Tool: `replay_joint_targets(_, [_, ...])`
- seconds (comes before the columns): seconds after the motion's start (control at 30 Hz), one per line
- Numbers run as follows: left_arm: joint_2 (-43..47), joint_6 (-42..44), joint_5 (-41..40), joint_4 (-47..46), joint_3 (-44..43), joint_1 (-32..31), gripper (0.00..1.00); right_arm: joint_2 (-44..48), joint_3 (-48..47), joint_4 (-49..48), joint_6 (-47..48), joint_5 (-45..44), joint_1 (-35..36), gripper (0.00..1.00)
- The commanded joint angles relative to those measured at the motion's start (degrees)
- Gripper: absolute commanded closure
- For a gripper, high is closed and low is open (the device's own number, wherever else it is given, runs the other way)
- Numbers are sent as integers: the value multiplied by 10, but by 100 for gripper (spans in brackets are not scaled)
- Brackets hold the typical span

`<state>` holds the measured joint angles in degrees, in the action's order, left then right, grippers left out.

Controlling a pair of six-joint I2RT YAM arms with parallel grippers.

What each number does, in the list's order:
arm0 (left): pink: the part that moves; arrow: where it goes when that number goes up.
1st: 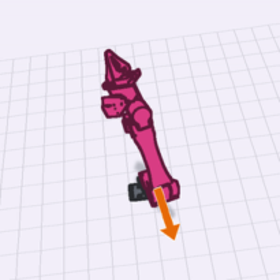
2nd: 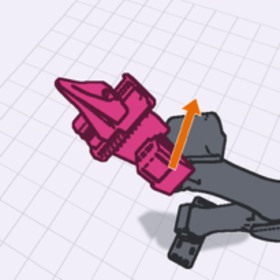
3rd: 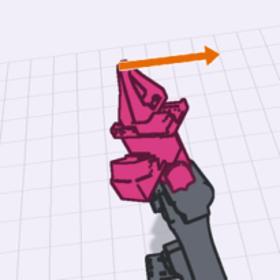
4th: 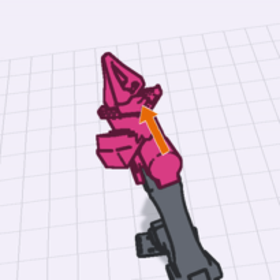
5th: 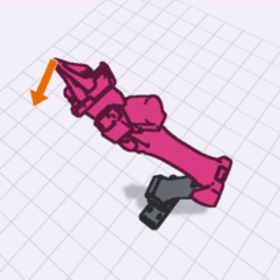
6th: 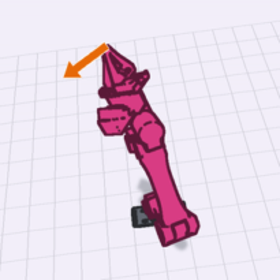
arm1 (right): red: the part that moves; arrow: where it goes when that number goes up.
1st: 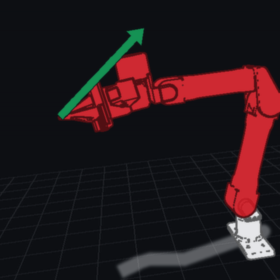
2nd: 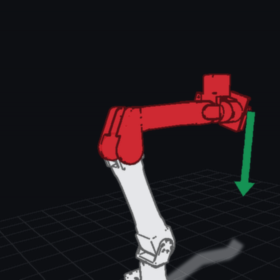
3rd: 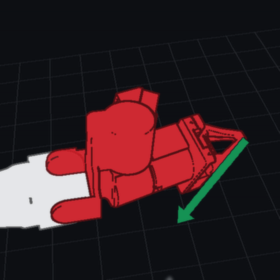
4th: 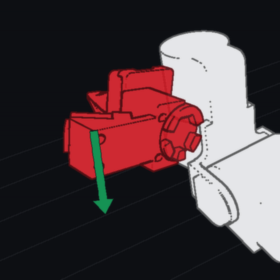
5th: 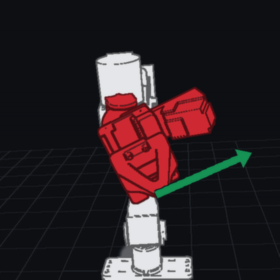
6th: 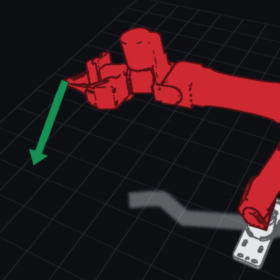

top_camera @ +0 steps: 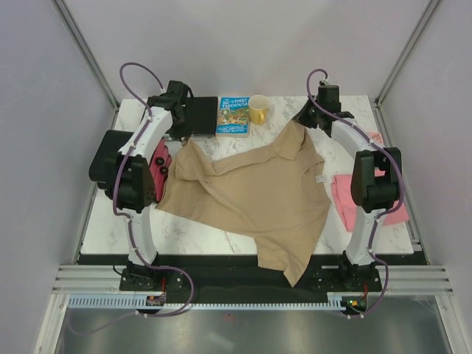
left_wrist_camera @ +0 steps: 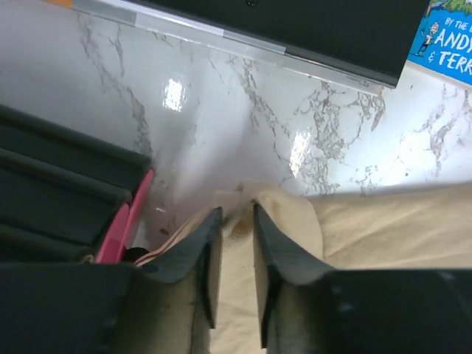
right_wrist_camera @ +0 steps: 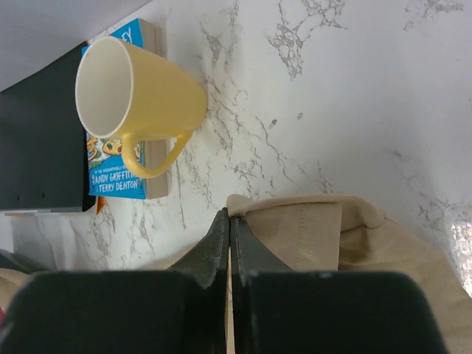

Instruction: Fold and stack the t-shirts

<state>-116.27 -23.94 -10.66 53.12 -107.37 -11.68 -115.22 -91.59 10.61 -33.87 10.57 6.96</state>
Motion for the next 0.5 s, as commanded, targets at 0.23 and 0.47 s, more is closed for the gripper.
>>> replay_joint_targets(0.23, [98, 12, 17, 52, 36, 25, 57, -33, -59, 17, 2, -4, 1, 100])
replay_joint_targets(0.47, [177, -29, 131, -26, 232, 16, 56, -24, -62, 27, 12, 7, 1, 100])
